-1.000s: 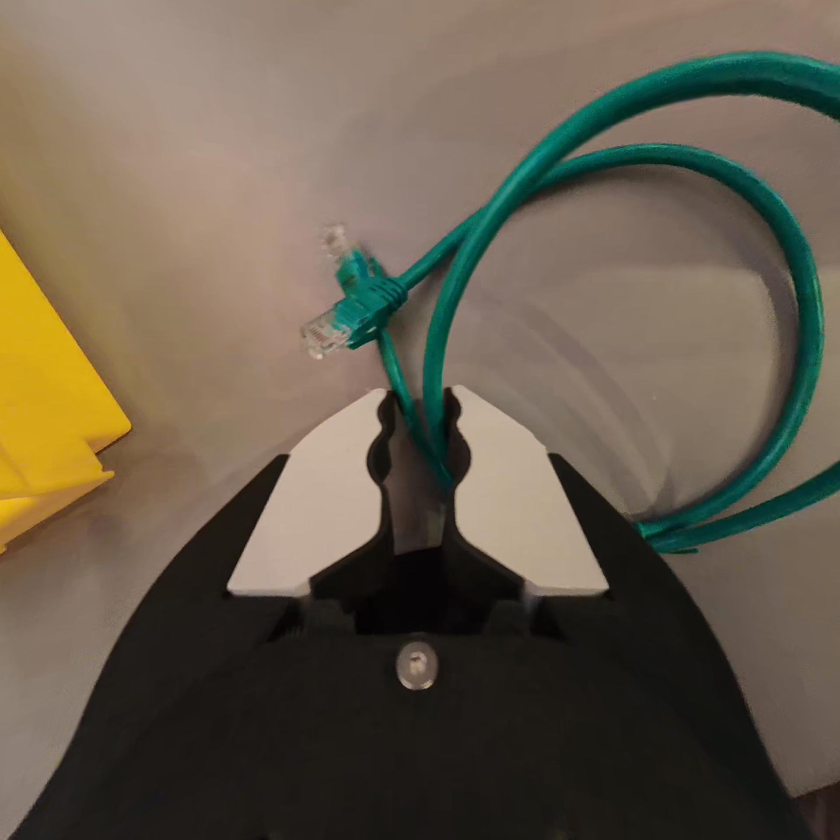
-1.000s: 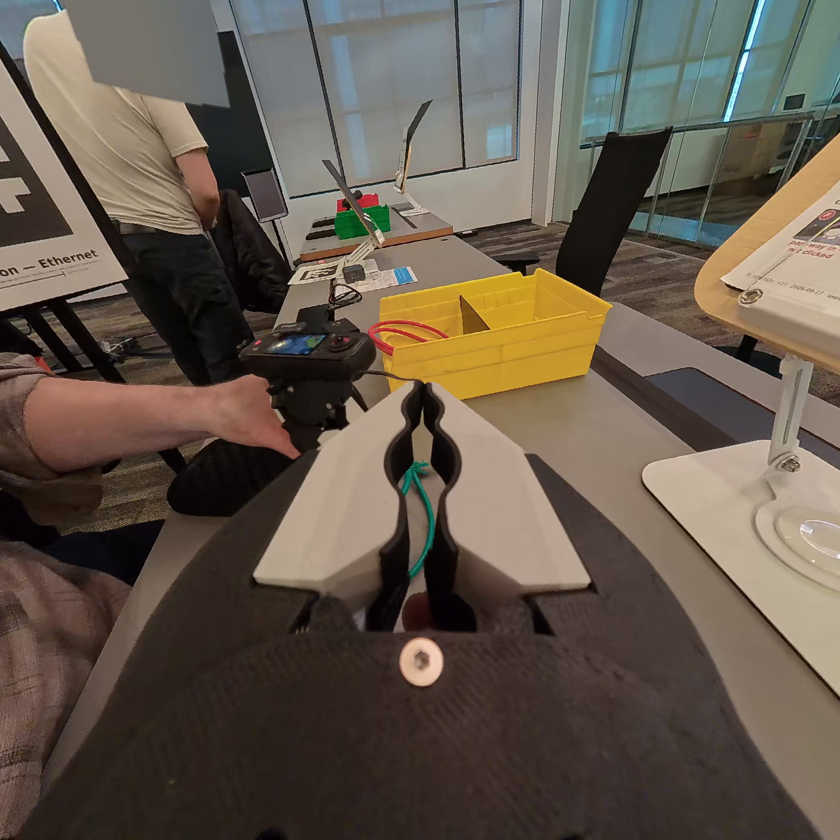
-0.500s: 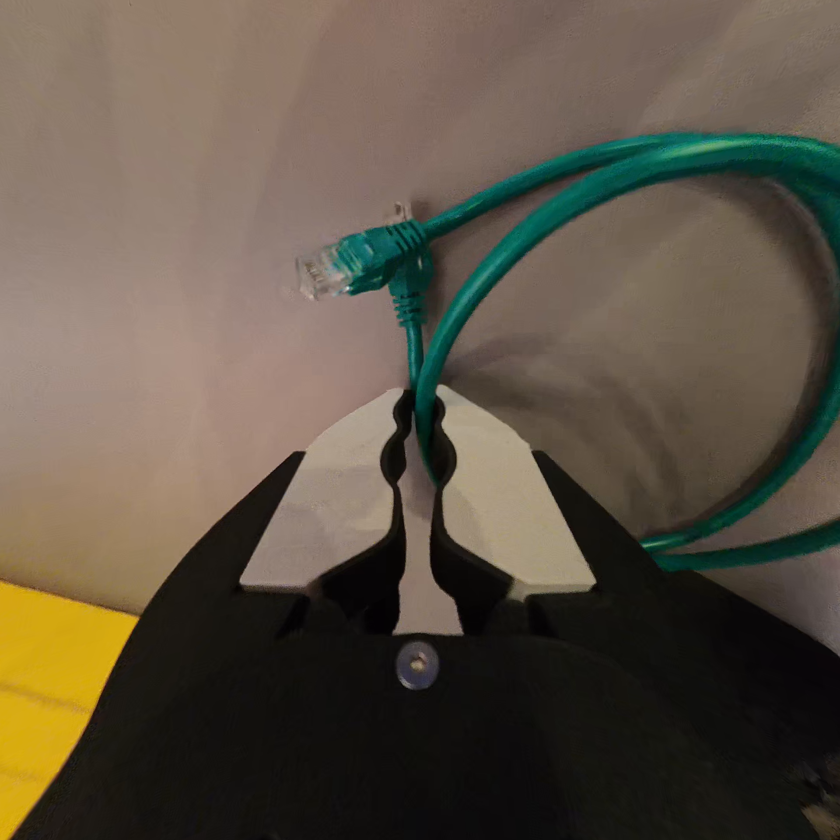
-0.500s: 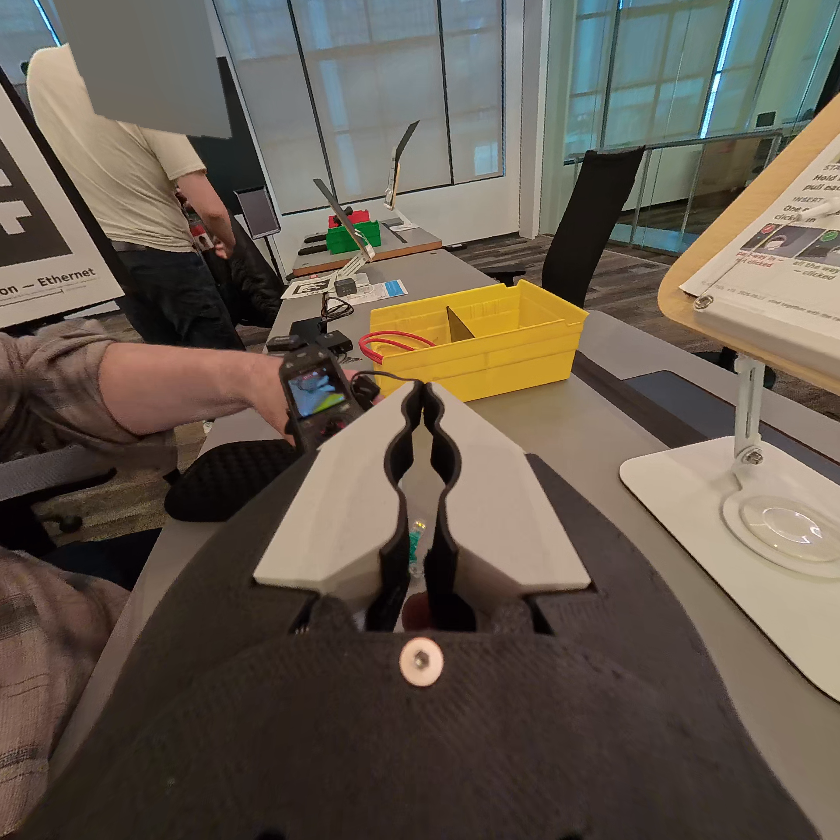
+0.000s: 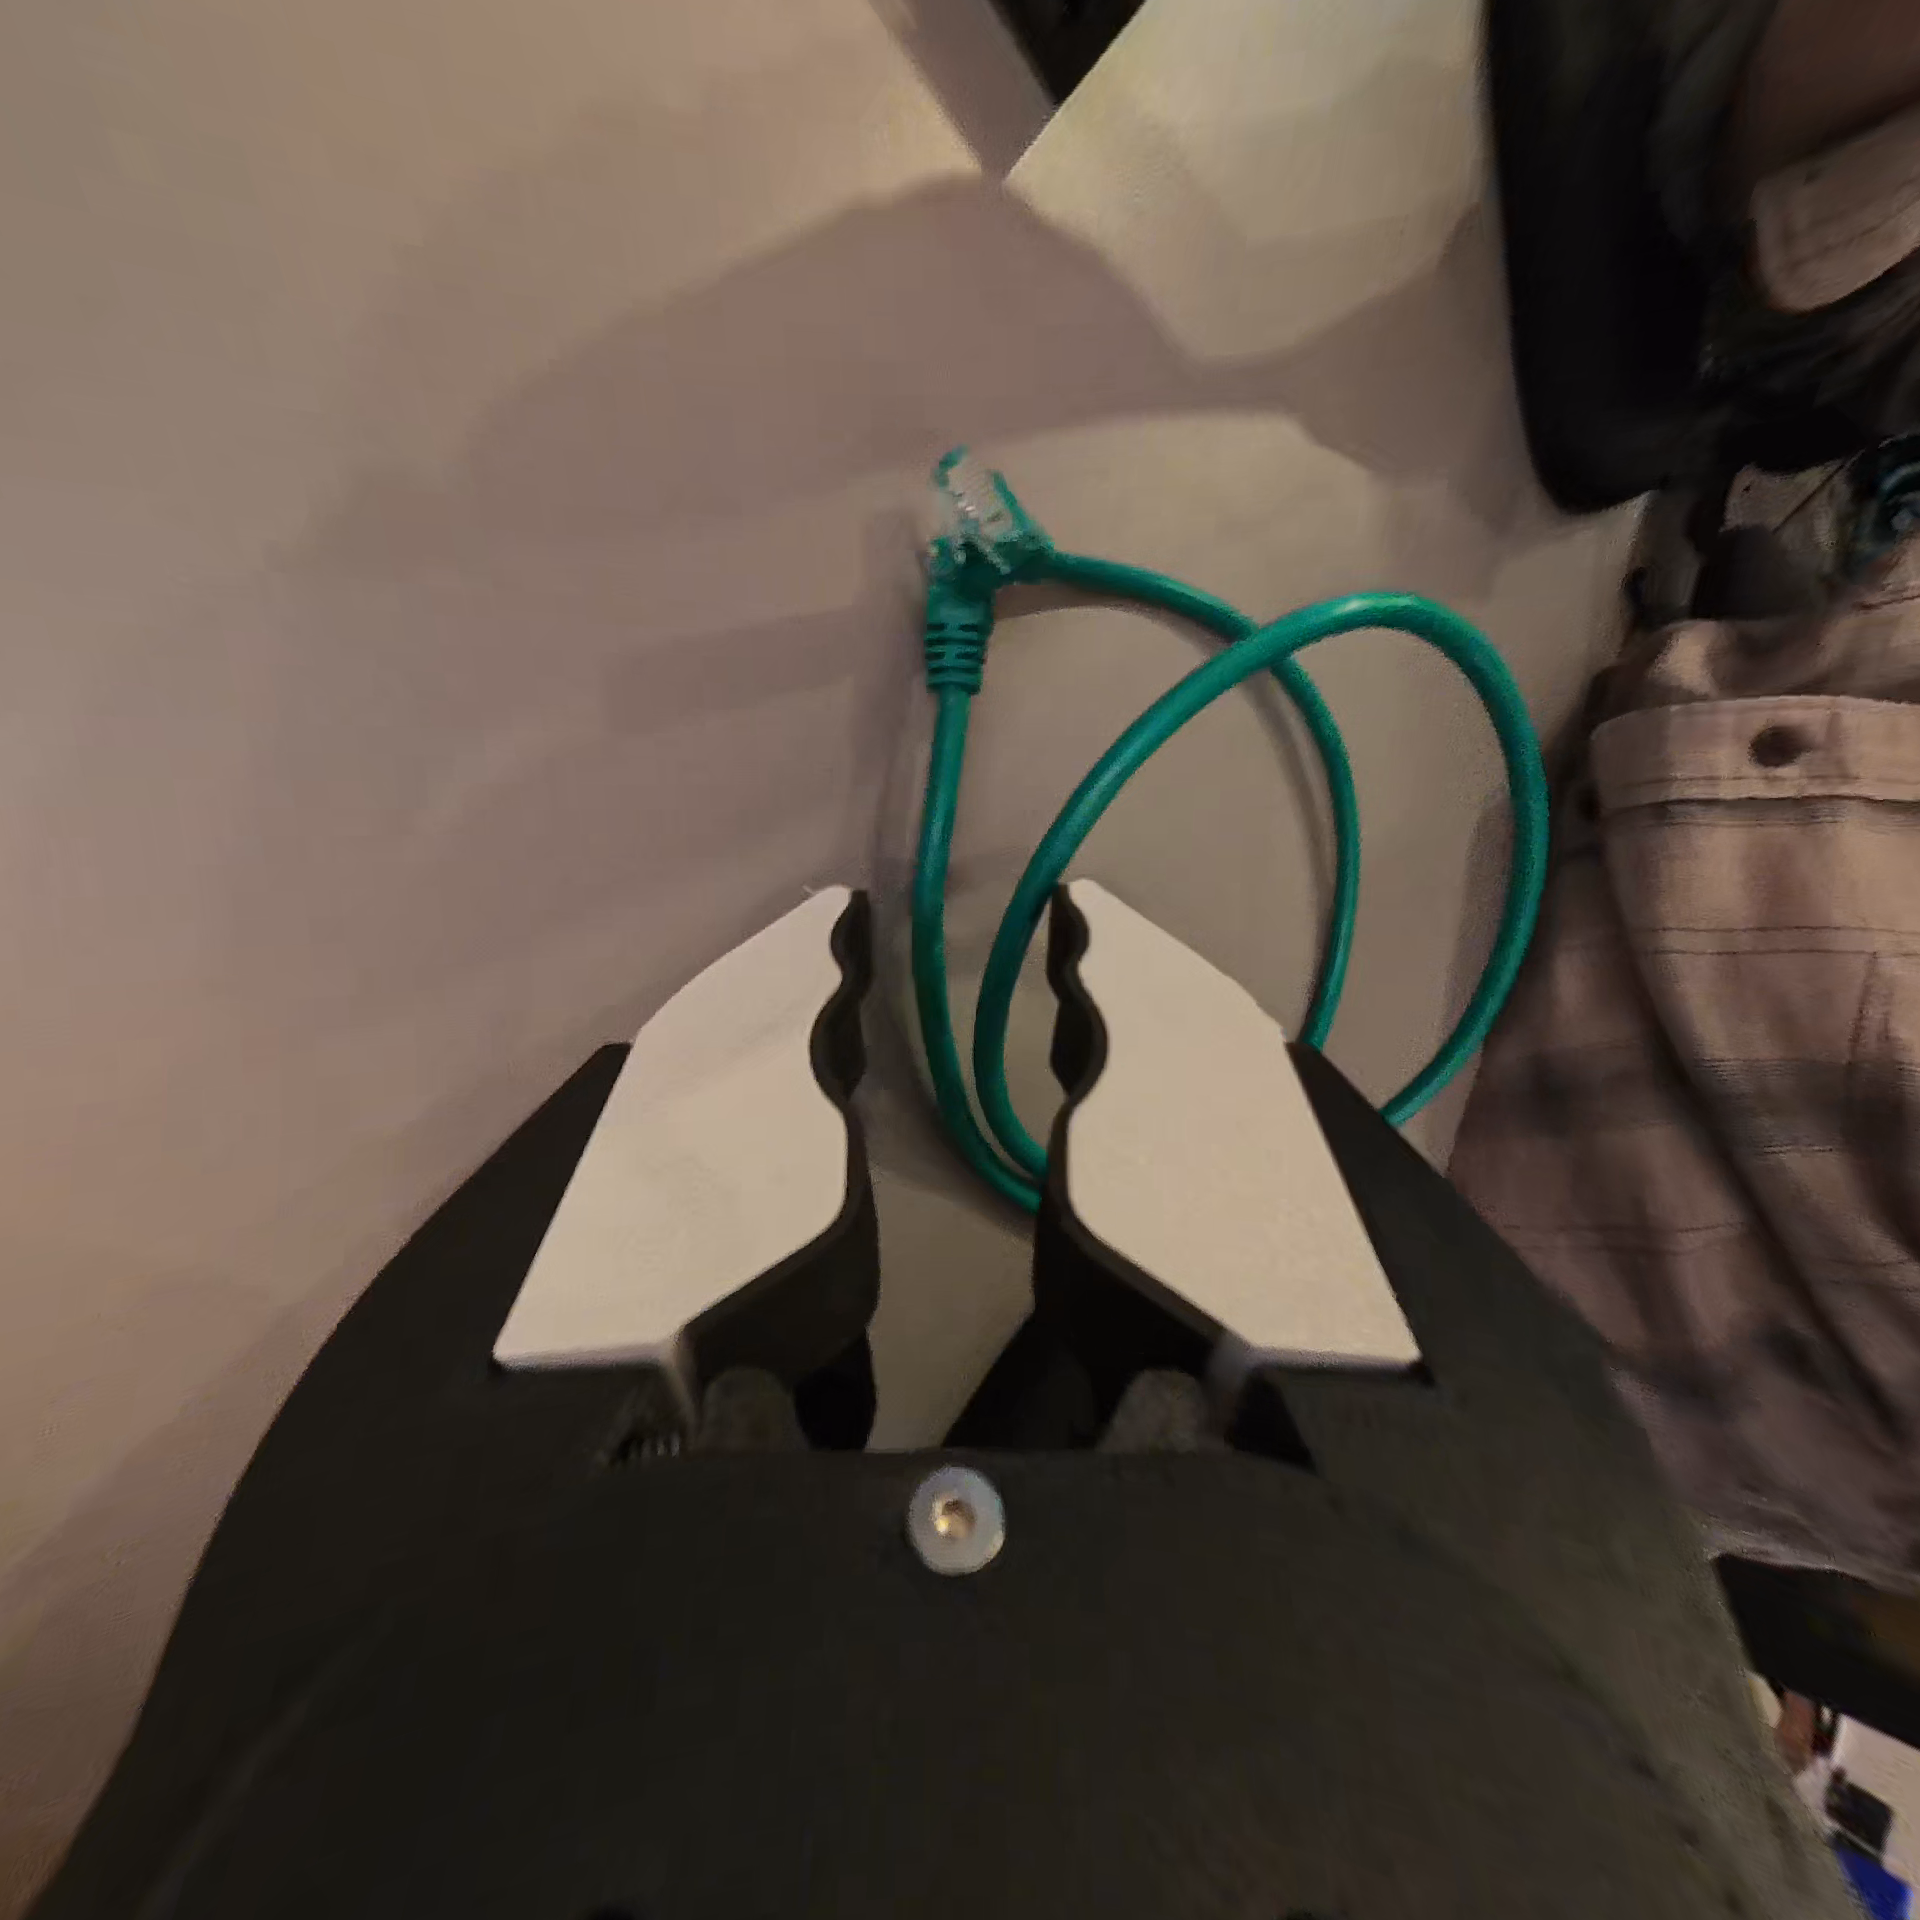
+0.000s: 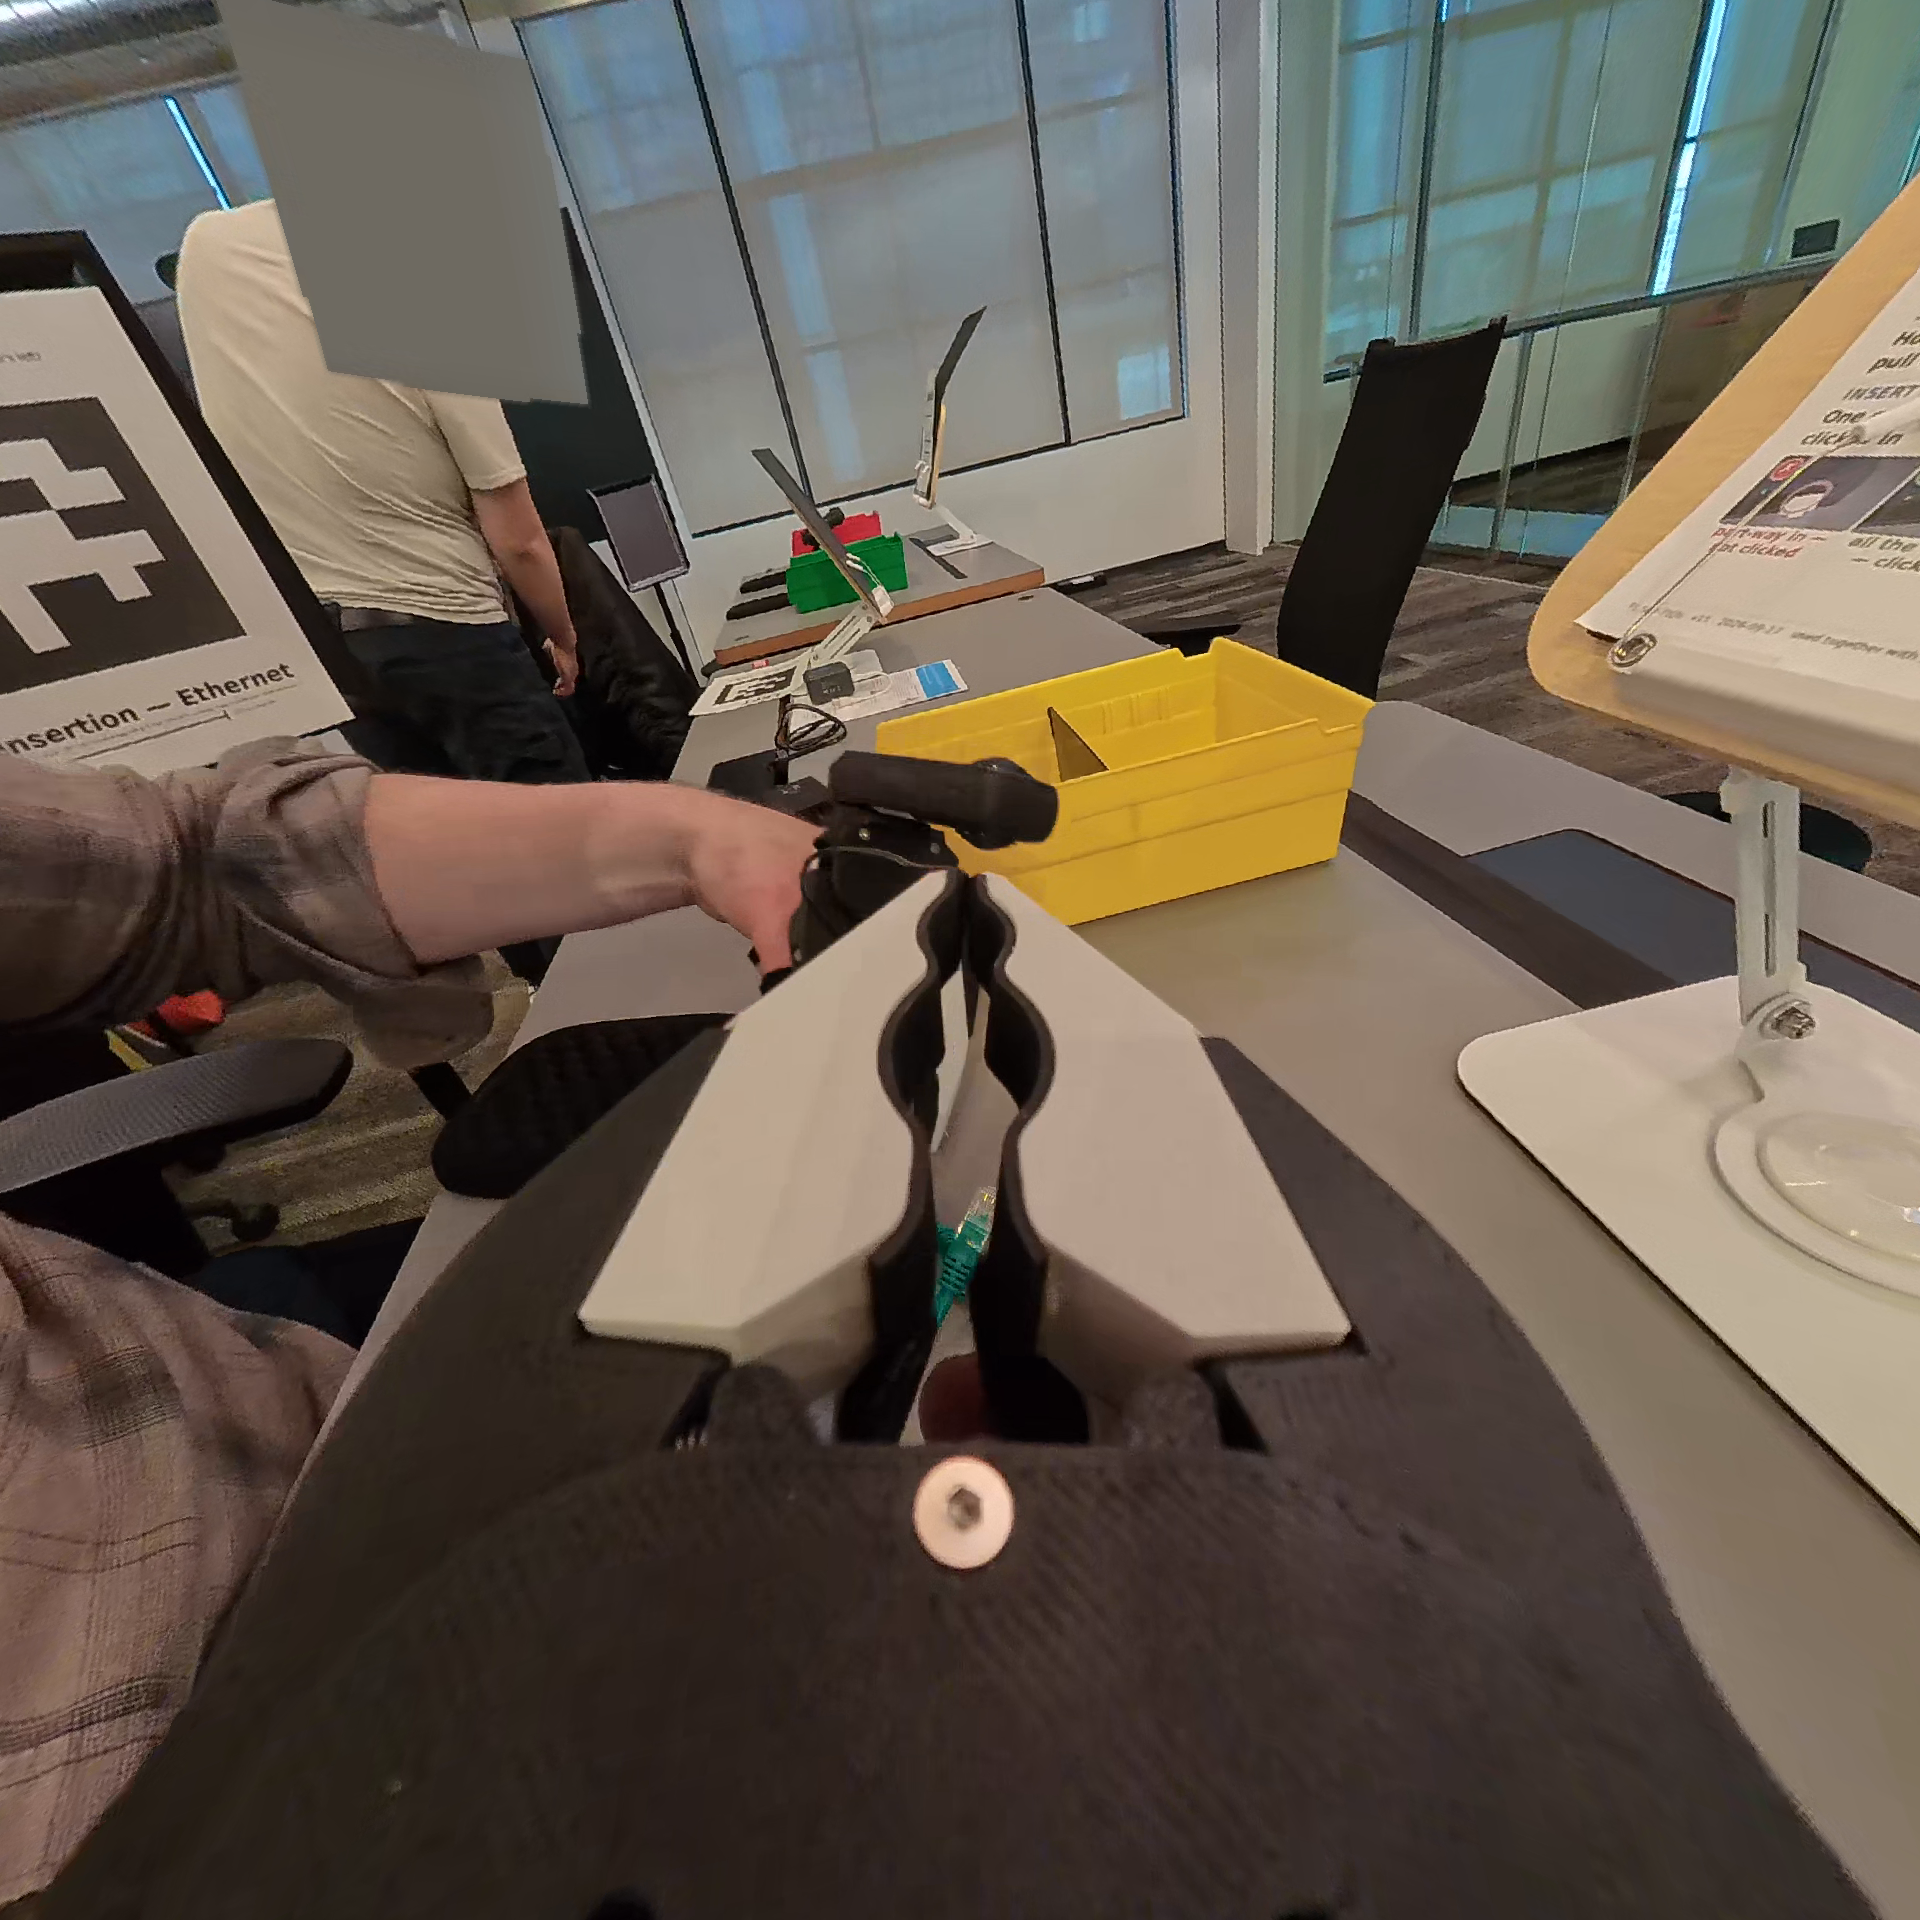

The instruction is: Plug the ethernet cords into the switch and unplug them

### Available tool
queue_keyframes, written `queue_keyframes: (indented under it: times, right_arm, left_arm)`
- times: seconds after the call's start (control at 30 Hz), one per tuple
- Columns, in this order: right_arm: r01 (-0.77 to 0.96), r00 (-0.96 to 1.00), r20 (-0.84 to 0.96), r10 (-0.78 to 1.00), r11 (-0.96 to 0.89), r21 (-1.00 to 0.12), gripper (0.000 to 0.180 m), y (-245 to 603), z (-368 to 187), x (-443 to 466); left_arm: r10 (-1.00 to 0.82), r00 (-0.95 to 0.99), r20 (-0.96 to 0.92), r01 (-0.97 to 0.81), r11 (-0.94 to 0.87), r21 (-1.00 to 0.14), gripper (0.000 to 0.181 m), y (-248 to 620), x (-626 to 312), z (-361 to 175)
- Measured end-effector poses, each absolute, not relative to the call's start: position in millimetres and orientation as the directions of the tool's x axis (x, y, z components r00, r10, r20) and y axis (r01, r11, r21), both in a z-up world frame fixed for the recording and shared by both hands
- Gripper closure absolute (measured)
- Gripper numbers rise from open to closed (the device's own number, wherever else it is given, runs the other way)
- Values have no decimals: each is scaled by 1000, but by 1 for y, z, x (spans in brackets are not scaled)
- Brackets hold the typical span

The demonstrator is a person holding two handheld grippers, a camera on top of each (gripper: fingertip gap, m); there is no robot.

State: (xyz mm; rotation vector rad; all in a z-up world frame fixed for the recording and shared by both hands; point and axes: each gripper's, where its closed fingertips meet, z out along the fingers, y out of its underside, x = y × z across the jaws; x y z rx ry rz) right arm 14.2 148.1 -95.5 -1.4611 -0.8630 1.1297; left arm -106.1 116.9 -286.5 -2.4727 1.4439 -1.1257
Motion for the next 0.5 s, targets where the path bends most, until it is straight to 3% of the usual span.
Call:
queue_keyframes:
  times: [0.23, 0.5]
  right_arm:
    - [-60, 286, -213, 934, -204, -977, 180, 150, -98, 14]
    - [-57, 282, -218, 934, -211, -976, 180, 151, -100, 15]
  left_arm:
    - [-796, 236, 557, -808, -479, -343, 168, 114, -99, -300]
    - [-836, 169, 521, -829, -407, -383, 172, 108, -86, -302]
